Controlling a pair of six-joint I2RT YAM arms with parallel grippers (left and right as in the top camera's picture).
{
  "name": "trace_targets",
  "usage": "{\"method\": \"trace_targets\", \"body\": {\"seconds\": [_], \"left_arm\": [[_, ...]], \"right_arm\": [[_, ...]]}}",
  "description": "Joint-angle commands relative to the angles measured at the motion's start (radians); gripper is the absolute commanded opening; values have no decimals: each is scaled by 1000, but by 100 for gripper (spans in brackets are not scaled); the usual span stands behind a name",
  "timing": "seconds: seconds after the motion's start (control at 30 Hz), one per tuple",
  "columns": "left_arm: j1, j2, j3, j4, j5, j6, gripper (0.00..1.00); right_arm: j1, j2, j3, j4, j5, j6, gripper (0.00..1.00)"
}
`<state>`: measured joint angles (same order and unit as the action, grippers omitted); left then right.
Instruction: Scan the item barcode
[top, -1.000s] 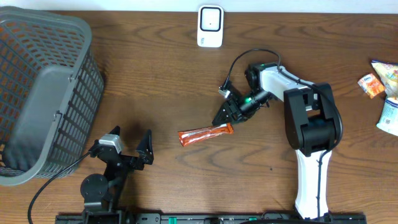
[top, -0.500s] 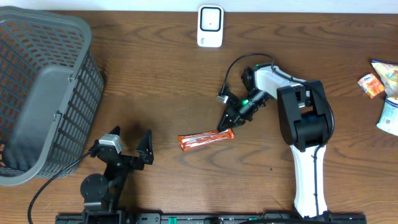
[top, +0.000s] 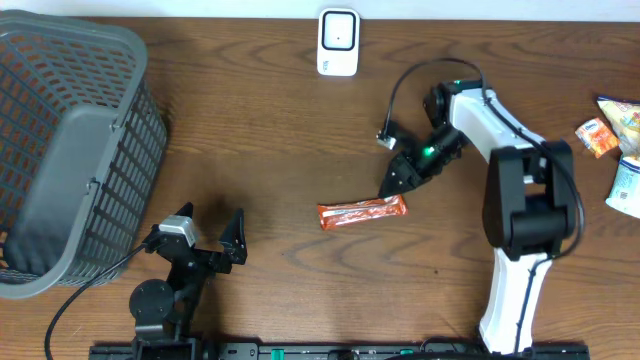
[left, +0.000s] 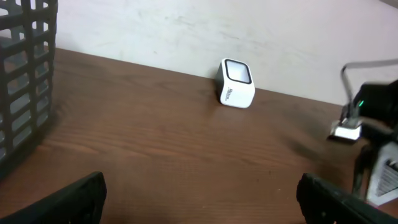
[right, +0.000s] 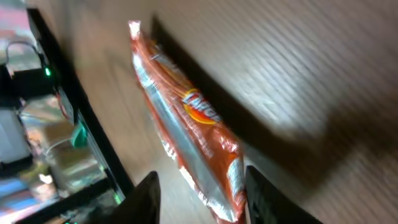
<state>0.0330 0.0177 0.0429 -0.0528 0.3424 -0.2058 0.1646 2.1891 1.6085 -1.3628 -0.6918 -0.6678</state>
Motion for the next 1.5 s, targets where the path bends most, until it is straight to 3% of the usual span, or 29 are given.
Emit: {"method": "trace_targets", "body": {"seconds": [0.0, 0.27, 0.47, 0.6, 0.87, 1.03, 1.2, 1.33, 1.47], "left_arm": [[5, 0, -28, -13, 16, 2, 98], [5, 0, -28, -13, 16, 2, 98], [5, 0, -28, -13, 16, 2, 98], [5, 0, -28, -13, 16, 2, 98], [5, 0, -28, -13, 16, 2, 98], [5, 0, -28, -13, 16, 2, 98], [5, 0, -28, -13, 16, 2, 98], [5, 0, -28, -13, 16, 2, 98], [5, 0, -28, -13, 16, 2, 98]], "right_arm": [[36, -30, -1, 0, 4, -105, 42], [87, -29, -10, 13, 97, -105, 55], [112, -29, -80, 138, 164, -104, 92], [139, -29, -150, 213, 189, -104, 97], [247, -29, -283, 266, 267, -96, 76], [309, -29, -395, 414, 444, 37, 69], [320, -27, -452, 460, 456, 43, 61], [302, -27, -463, 458, 455, 44, 49], [280, -27, -492, 480, 457, 49, 47]]}}
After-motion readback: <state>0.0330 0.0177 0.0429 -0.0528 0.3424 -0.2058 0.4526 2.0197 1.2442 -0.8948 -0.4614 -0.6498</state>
